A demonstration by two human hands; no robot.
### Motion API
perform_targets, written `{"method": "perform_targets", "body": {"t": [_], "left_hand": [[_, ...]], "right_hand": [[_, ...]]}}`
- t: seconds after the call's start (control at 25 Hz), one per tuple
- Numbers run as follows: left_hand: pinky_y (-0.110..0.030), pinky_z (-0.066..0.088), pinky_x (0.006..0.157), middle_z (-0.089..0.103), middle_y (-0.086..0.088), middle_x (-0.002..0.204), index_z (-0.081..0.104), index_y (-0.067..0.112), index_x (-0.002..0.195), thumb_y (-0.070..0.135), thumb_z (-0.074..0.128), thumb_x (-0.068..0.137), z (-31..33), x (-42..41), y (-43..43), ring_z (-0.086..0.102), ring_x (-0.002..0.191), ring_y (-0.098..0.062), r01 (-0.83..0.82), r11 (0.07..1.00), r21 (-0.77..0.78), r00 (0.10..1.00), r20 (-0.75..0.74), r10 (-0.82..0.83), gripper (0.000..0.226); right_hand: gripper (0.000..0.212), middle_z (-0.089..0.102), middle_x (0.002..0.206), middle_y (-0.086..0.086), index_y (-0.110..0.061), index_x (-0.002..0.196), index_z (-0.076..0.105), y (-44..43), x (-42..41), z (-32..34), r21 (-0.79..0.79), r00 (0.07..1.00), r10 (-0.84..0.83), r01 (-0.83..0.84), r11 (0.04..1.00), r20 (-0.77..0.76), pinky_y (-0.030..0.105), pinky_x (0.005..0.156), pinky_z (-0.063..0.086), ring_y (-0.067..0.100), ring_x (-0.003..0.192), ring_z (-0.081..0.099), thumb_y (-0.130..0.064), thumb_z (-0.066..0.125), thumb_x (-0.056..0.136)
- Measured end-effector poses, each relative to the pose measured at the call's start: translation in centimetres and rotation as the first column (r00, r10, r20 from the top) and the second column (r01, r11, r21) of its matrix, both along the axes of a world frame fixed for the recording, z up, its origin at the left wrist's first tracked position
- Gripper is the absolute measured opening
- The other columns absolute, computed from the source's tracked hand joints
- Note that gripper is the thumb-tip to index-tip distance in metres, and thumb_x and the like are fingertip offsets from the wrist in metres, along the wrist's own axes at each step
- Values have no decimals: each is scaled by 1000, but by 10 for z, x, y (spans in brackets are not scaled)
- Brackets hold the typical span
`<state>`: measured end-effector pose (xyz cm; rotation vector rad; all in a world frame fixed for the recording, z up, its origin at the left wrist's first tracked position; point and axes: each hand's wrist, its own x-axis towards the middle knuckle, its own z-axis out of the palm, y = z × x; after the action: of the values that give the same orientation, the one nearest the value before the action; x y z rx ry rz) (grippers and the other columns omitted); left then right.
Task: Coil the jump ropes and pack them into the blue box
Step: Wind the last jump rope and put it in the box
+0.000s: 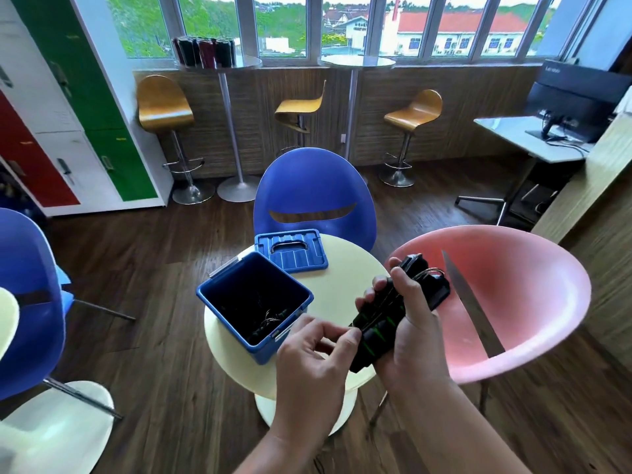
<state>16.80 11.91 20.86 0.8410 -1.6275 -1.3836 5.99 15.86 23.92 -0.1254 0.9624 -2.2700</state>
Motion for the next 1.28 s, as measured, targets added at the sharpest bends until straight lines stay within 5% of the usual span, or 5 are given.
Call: {"method": "perform_targets", "body": {"t": [0.44,0.72,0.92,1.08,1.28], "left_hand": [[-53,51,103,80,-10,104,72,13,111,81,59,71,10,-38,-30,75,104,-30,55,671,740,998,-24,-55,79],[-20,37,42,59,1,57,65,10,82,47,60,98,17,-49,-20,51,45,-11,16,826,564,993,-105,52,41],[-25,38,43,54,-2,53,59,8,73,44,76,88,16,-49,-27,47,45,-17,-26,896,443,986,-136,95,43],[-29,45,51,57,1,55,63,19,57,44,78,80,26,-46,-40,54,52,-17,-13,929,371,991,-121,62,37],[-22,40,44,51,2,54,59,14,60,28,75,91,25,-30,-53,48,48,-11,-37,948,317,993,-97,71,37]], "right_hand": [[29,73,117,20,-19,111,62,-7,5,5,-50,995,68,-72,996,-72,37,75,62,30,112,67,-21,63,82],[19,70,133,7,-32,99,76,-9,7,-6,-99,980,126,-142,985,-153,44,92,57,20,116,70,-26,72,81],[34,72,128,5,-26,111,76,-4,-2,-26,-203,957,212,-252,946,-199,40,101,53,18,121,66,-37,81,79],[63,77,105,2,-12,128,64,2,-4,-69,239,722,645,-600,764,-249,33,95,55,17,100,70,-41,75,74],[21,48,58,-3,-16,75,64,30,-19,-103,571,490,852,-651,499,-186,30,63,55,13,49,46,-33,71,85]]}}
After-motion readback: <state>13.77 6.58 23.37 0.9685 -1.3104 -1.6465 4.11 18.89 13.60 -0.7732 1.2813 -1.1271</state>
